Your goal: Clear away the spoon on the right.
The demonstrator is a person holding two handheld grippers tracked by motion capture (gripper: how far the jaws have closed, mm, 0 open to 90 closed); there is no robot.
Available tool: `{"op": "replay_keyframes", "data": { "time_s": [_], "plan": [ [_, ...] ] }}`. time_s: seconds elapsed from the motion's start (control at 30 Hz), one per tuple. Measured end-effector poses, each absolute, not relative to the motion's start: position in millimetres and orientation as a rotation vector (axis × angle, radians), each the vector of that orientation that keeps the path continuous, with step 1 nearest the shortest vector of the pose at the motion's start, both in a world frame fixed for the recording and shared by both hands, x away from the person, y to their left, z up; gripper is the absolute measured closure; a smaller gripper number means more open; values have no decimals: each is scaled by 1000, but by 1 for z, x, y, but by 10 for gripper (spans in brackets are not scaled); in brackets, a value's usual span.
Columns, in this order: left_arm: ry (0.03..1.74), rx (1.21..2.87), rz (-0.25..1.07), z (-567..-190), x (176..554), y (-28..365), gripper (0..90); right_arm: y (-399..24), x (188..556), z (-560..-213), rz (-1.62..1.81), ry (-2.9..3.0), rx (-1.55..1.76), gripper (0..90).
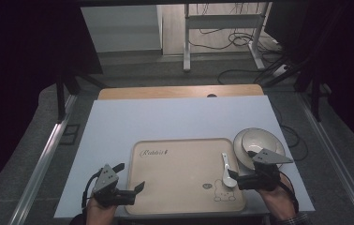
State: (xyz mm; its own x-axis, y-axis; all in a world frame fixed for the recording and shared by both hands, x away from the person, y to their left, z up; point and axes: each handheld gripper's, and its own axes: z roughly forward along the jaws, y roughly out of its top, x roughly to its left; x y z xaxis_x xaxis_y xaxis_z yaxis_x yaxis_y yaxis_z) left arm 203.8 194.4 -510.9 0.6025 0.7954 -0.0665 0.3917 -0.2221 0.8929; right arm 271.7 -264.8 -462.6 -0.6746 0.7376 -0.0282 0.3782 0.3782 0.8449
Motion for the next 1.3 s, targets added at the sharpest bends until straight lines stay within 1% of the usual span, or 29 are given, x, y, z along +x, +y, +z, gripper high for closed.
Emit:
{"op": "replay_keyframes", "data": {
  "time_s": [0.57, 0.83, 1.3],
  "plan": [
    [960, 1831, 513, -511, 204, 195, 24, -288, 257, -463, 1245, 2154, 1021, 0],
    [960, 1832, 517, -511, 204, 195, 24, -302, 248, -472, 1229, 2126, 1046, 1],
    [962, 1833, 524, -512, 204, 196, 24, -308, 244, -489, 1116, 2141, 1069, 2]
  ]
}}
